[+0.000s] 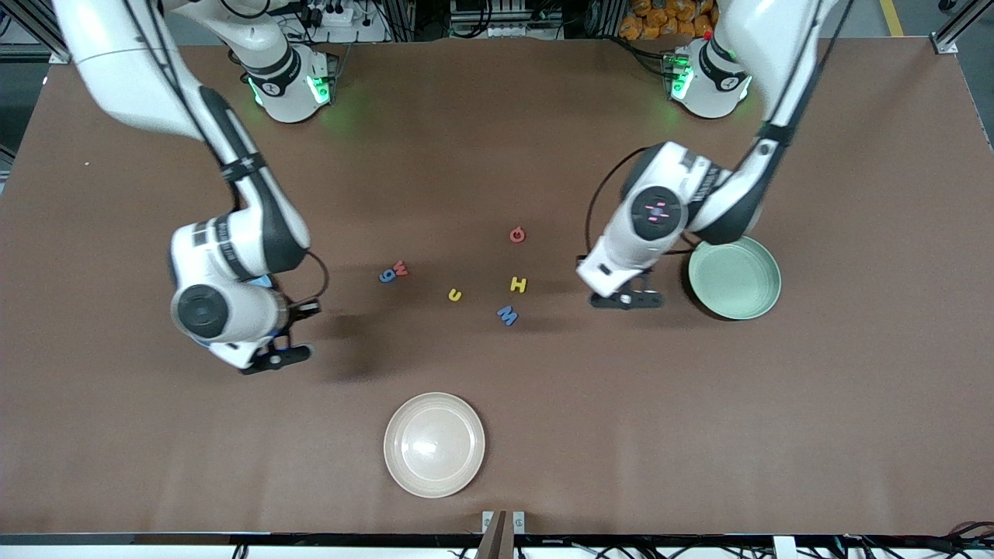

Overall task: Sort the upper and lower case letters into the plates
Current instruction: 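Carry the R to the green plate while the right gripper carries m to blue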

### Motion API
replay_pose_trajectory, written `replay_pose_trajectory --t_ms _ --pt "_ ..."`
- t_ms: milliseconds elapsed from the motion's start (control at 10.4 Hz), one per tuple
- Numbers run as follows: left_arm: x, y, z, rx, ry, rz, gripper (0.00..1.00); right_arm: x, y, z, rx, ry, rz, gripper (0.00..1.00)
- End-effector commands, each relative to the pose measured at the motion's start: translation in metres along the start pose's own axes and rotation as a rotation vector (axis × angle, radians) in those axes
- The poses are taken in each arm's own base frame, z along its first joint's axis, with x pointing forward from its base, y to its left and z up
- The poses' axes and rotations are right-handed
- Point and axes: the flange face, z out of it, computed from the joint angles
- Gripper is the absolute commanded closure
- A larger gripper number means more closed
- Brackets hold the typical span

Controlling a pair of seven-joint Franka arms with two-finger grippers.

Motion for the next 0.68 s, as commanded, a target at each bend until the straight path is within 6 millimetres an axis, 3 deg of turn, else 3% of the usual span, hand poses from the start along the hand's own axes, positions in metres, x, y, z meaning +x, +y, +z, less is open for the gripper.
replay_pose_trajectory --t_ms 0,97,193,290,386,483,579 --pt "0.018 -0.1 -0.025 -0.031 -0.032 0.037 1.0 -0.016 0.052 0.001 0.046 -0.024 -0.022 1.0" --pt "0.028 -0.149 -0.023 -0.05 -0.042 0.045 1.0 -0.02 0.069 0.003 0.041 -0.028 -0.008 1.0" --pt "0.031 -0.172 -0.014 -0.063 -0.056 0.059 1.0 -0.026 0.095 0.01 0.046 -0.031 -0.017 0.96" --pt "0.038 -0.215 -0.002 -0.077 -0.073 0.033 1.0 -0.027 0.103 0.017 0.053 -0.037 -0.032 0.96" --pt "0.041 -0.244 0.019 -0.094 -0.103 0.039 1.0 -0.027 0.105 0.022 0.056 -0.044 -0.032 0.94" --pt "0.04 -0.271 0.043 -0.116 -0.131 0.036 1.0 -0.028 0.11 0.024 0.061 -0.044 -0.03 0.92" --pt "0.039 -0.271 0.057 -0.123 -0.142 0.04 1.0 -0.028 0.109 0.024 0.06 -0.044 -0.03 0.89"
